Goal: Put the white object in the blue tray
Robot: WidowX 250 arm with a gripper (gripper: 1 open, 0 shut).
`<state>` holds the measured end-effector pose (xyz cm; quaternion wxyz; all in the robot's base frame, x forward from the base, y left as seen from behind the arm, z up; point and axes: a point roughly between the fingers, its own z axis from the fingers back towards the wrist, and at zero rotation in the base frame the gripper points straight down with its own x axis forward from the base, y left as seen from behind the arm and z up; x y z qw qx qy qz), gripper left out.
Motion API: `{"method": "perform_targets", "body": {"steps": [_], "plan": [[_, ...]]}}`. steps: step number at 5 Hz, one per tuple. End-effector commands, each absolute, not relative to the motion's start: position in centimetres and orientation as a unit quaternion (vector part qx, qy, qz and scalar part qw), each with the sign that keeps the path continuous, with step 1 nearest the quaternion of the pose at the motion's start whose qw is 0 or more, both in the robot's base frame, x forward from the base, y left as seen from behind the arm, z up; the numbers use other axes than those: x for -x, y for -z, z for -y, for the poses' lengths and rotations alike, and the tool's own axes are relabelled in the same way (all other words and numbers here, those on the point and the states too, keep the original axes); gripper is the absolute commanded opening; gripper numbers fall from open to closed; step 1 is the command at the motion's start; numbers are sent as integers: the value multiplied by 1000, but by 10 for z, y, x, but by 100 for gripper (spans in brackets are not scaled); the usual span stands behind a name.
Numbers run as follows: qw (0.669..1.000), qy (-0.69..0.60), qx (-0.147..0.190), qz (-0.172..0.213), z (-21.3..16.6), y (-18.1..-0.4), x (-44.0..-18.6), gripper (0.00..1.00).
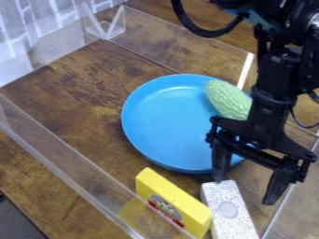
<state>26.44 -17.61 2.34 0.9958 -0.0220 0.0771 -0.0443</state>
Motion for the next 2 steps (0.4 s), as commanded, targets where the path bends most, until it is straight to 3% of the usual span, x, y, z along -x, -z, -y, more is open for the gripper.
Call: {"method": "perform_targets", "body": {"steps": [1,2], "plan": [[989,80,-2,-121,173,10,-244,100],[987,97,-7,-125,173,12,-239,100]]}}
